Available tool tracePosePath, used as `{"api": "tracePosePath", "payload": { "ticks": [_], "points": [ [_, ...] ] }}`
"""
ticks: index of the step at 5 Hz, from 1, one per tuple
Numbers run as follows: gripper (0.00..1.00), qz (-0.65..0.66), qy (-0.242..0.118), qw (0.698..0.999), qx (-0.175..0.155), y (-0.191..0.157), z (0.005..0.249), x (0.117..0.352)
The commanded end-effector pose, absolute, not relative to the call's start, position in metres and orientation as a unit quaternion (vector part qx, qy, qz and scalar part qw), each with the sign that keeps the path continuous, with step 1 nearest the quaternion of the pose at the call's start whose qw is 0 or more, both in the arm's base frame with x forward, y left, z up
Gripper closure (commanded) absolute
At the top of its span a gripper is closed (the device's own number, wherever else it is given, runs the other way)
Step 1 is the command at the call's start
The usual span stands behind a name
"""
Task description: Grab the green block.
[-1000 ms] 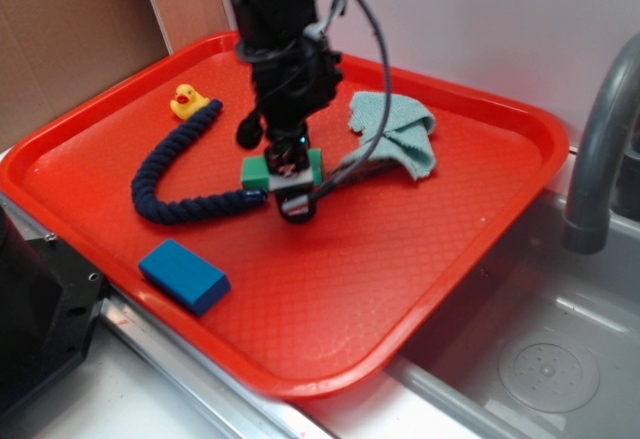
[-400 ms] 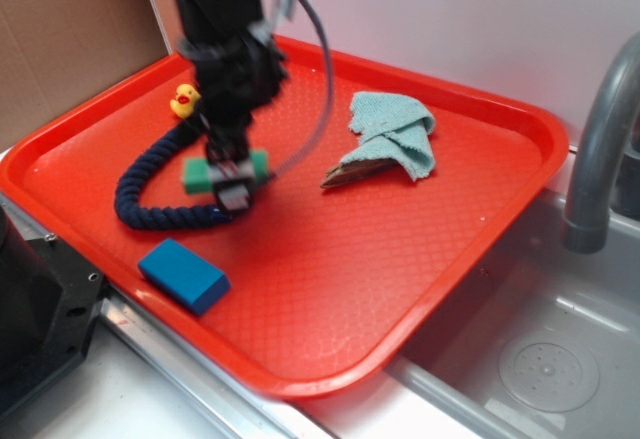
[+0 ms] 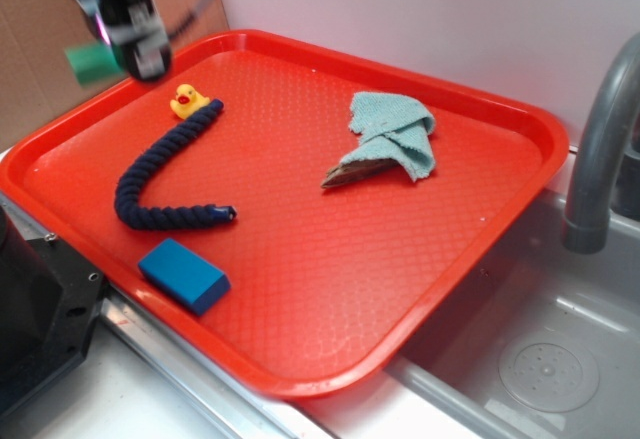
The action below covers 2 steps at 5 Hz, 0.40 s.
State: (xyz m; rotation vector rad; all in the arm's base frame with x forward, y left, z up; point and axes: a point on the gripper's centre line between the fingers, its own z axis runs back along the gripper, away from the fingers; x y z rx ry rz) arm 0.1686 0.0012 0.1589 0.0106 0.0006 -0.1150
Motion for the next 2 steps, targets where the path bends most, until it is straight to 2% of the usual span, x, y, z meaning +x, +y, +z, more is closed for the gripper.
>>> {"api": "tracePosePath", "payload": {
  "ticks": [1, 2],
  "points": [
    [1.00, -0.001, -0.057, 0.998, 0.007, -0.0131, 0.2299, 0.1913],
    [1.00, 0.000, -0.059, 0.998, 0.005, -0.0161, 0.2248, 0.1995]
  ]
}}
